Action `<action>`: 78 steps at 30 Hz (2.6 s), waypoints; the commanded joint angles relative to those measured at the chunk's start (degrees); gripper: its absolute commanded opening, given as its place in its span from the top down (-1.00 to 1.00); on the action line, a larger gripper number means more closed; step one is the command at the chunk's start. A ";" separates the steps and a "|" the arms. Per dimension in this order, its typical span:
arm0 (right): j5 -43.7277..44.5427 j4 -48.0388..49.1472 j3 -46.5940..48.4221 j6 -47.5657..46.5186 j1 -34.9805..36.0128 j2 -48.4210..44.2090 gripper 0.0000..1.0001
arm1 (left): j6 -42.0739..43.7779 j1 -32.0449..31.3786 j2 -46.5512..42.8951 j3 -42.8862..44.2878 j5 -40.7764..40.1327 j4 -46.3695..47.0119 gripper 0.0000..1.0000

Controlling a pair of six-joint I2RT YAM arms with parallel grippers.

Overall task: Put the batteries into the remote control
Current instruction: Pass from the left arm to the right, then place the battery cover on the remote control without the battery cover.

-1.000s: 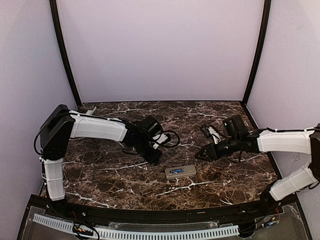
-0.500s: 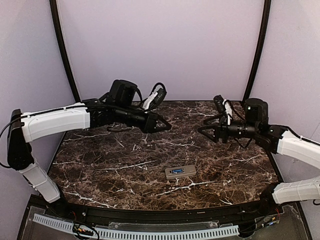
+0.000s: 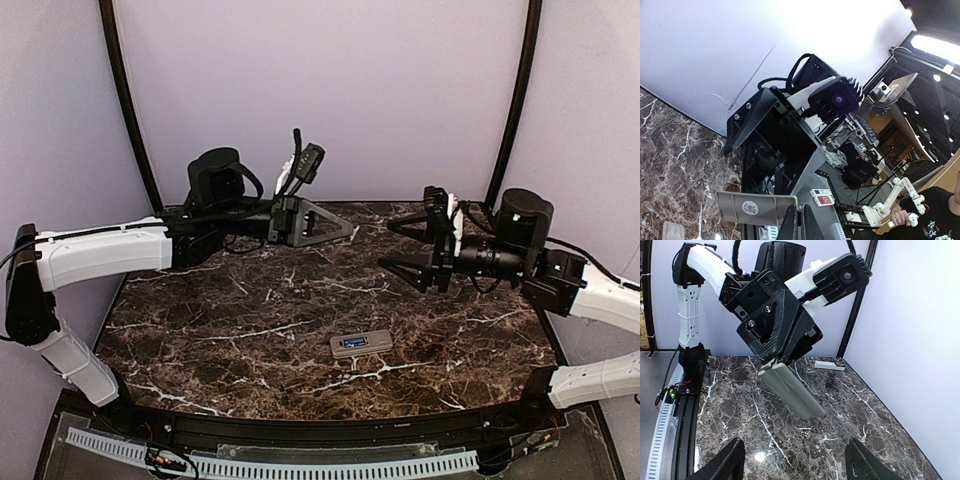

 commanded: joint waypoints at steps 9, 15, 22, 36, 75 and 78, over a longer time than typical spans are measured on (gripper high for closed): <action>21.27 1.69 4.11 -11.96 11.44 4.53 -0.27 | -16.35 0.04 2.23 -5.15 1.11 22.18 0.99; 26.74 3.02 4.87 -15.63 13.96 5.33 -0.25 | -18.26 0.02 2.95 -5.73 0.91 24.24 0.99; 27.46 1.98 6.87 -18.25 15.58 7.45 -0.10 | -19.76 0.06 3.91 -6.10 0.89 25.40 0.99; 29.12 0.72 7.91 -20.13 16.05 8.44 0.34 | -18.90 0.03 4.67 -6.49 0.94 24.19 0.99; 3.62 -21.36 10.50 -1.74 -5.25 17.46 0.83 | 42.07 -8.12 -0.17 -29.14 -44.52 -15.96 -0.97; 0.98 -21.42 10.37 0.78 -7.86 18.03 0.83 | 46.52 -11.02 3.39 -27.29 -48.29 -14.26 -0.97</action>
